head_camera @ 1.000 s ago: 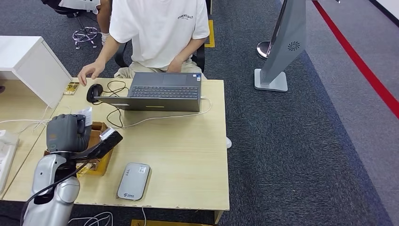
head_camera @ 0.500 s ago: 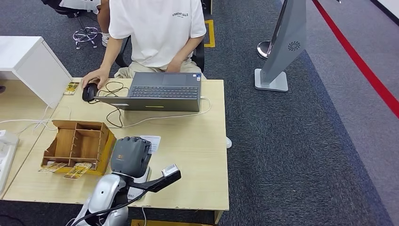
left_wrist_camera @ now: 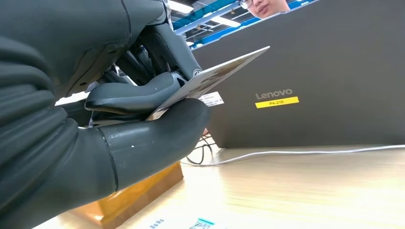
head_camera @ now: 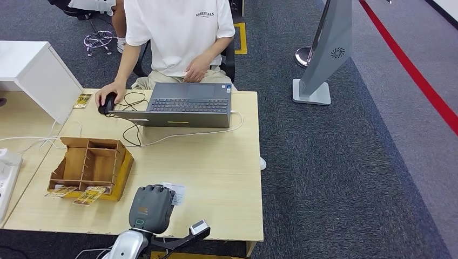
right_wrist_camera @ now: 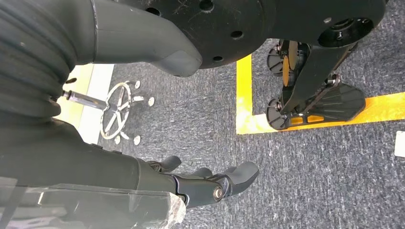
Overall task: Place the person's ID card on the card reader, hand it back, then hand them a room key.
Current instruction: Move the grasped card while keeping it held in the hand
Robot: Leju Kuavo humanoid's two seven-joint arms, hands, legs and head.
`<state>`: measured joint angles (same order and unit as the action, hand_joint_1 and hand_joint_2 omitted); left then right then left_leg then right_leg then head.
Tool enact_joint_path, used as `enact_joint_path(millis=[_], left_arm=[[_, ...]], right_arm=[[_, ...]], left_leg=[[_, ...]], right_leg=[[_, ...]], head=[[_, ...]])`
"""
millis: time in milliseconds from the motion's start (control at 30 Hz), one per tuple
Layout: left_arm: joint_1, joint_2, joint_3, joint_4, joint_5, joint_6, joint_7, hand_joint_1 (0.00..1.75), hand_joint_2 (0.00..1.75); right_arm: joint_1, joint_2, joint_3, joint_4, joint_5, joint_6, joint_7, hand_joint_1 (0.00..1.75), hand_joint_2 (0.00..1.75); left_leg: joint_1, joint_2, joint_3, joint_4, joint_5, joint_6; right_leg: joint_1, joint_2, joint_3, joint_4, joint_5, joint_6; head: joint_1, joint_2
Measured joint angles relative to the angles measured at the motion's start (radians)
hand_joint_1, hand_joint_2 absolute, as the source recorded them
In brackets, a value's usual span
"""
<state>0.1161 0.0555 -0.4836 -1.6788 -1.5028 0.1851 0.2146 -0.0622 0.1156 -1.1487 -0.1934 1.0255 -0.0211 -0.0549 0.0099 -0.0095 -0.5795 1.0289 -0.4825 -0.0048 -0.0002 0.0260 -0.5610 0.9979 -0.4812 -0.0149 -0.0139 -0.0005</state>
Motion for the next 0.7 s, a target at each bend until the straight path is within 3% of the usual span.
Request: enact_joint_path(millis=[700], left_arm=[[0.088, 0.088, -0.011, -0.069, -0.013, -0.032, 0.147, 1.75, 1.75]], right_arm=[[0.0, 0.007, -0.026, 0.0, -0.008, -0.009, 0.006, 0.0, 1.75]], left_leg=[[0.0, -0.001, 0.0, 0.0, 0.0, 0.0]], right_leg=[[0.0, 0.0, 0.0, 0.0, 0.0, 0.0]], head=[[0.0, 0.0]])
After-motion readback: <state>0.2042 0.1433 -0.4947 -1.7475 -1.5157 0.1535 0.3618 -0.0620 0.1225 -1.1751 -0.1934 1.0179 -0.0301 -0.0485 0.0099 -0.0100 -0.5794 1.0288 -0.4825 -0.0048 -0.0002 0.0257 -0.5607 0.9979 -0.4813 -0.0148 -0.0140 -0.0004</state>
